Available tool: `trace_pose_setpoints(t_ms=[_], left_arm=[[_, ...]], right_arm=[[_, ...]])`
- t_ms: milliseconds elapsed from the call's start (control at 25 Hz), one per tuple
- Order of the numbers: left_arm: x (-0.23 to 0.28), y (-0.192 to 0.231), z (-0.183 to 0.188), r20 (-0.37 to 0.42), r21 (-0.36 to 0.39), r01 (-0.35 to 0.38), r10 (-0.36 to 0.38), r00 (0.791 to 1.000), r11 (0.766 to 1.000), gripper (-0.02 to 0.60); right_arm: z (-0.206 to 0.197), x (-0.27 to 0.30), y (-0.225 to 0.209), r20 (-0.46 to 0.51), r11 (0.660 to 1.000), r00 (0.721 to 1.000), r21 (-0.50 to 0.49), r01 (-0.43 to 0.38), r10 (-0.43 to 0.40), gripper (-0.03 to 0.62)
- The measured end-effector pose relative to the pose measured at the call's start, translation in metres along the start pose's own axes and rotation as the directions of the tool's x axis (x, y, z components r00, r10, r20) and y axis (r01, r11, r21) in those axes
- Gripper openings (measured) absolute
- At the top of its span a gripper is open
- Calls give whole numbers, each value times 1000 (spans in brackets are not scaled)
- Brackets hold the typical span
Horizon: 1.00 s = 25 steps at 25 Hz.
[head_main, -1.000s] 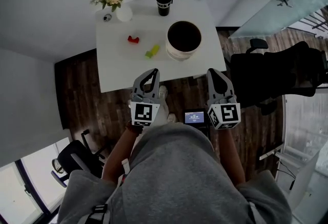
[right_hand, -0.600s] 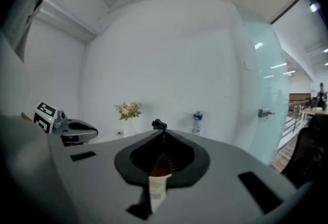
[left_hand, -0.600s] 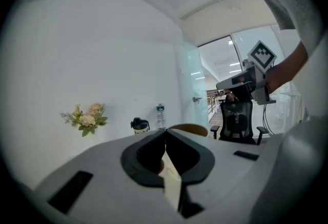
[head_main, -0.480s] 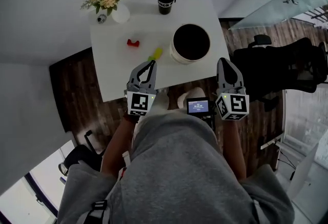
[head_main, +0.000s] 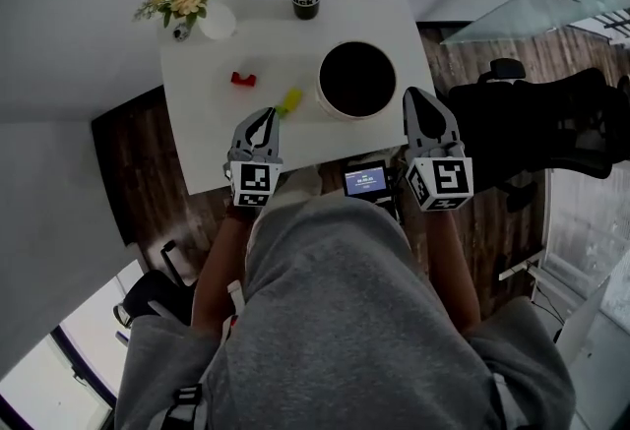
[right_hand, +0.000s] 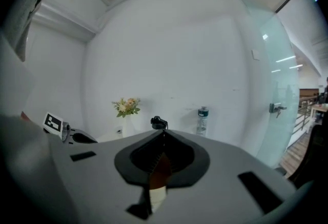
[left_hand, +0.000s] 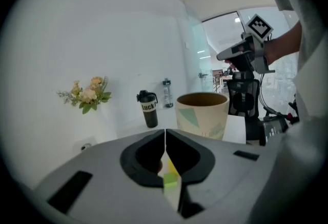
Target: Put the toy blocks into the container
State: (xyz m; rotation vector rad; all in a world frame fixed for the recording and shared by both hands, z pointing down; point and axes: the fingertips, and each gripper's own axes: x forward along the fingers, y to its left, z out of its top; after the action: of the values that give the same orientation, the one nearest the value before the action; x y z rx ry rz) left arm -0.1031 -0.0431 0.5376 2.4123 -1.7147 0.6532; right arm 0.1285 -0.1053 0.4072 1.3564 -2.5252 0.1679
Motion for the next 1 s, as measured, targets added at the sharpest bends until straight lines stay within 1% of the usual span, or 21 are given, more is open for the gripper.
trace_pose_setpoints(t_ms=[80,120,160,280,480,600,800,1000], left_arm=[[8,-2,-20,-64,-10,6,-7,998,1000,9],[11,-3,-31,-97,-16,8,-10,995,1000,21],[14,-2,-43,-128,-17,6,-8,992,1000,62],[22,2,-74,-201,-13,-4,1,980,1000,107],[29,-10,-114,-297,-60,46,-62,953,997,165],[35,-9,-129,-331,-62,54,-71,941,997,176],[42,-9,-145,-368,-87,65,-93,925,994,179],[54,-14,-145,-365,-127,92,-133,921,988,185]], right_arm=[[-2,4,-3,-7,1000,1000,-3,-12,12,5],[-3,6,-5,-10,1000,1000,-4,-15,15,5],[-3,9,-6,-10,1000,1000,-2,-16,16,5],[-6,12,-8,-10,1000,1000,7,-15,15,5],[-13,7,-14,-36,1000,999,3,-1,2,5],[-12,9,-17,-33,1000,999,7,7,-7,5],[-13,9,-13,-38,1000,999,6,9,-8,5],[-15,11,-10,-42,1000,999,7,12,-11,5]])
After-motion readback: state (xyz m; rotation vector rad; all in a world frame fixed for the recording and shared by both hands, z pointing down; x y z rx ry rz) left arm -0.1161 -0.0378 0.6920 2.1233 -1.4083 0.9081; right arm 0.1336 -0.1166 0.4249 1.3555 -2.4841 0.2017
